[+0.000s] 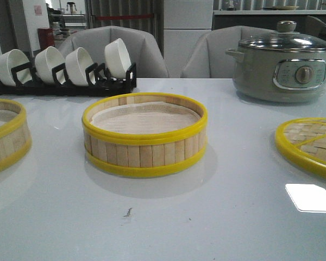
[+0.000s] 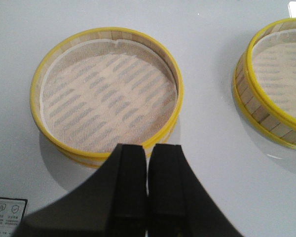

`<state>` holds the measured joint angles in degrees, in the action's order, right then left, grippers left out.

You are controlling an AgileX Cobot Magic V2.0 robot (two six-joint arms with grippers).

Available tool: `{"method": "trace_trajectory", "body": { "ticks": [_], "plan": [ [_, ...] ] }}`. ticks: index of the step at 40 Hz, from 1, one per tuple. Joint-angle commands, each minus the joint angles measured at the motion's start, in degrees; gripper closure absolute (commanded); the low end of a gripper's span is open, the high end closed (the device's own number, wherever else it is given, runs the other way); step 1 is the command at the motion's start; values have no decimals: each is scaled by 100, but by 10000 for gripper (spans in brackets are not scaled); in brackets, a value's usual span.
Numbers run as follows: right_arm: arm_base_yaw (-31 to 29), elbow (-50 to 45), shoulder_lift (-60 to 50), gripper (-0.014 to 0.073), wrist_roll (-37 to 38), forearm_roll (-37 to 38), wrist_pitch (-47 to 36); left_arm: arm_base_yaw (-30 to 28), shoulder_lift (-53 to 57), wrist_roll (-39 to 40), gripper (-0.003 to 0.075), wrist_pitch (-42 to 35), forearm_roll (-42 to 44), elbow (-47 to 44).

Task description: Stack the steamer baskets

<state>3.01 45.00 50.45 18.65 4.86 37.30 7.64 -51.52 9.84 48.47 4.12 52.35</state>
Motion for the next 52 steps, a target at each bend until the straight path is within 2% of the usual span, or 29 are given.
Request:
{"method": "trace_trajectory", "body": {
  "ticks": [1, 7, 16, 22, 25, 29, 32, 41, 52],
  "plan": [
    [27, 234, -14, 538, -20, 71, -386, 41, 36, 3, 628, -433, -2, 91],
    [27, 234, -14, 536, -20, 148, -466, 41, 36, -621, 628, -356, -323, 88],
    [27, 234, 26, 525, -20, 148, -479, 41, 28, -621, 615, -686, -481, 88],
    [27, 234, 26, 392, -20, 148, -514, 41, -118, -745, 540, -1123, -459, 88],
    [27, 234, 26, 304, -20, 148, -514, 41, -267, -745, 467, -1268, -459, 88],
    [27, 234, 26, 230, -20, 148, -514, 41, -516, -745, 377, -1348, -459, 88],
    [27, 234, 26, 225, -20, 148, -504, 41, -750, -745, 344, -1372, -459, 88],
    [27, 234, 26, 232, -20, 148, -486, 41, -1782, -745, 344, -1602, -459, 165],
    [27, 234, 26, 232, -20, 148, -492, 41, -3297, -745, 349, -1751, -412, 1003]
  ]
}}
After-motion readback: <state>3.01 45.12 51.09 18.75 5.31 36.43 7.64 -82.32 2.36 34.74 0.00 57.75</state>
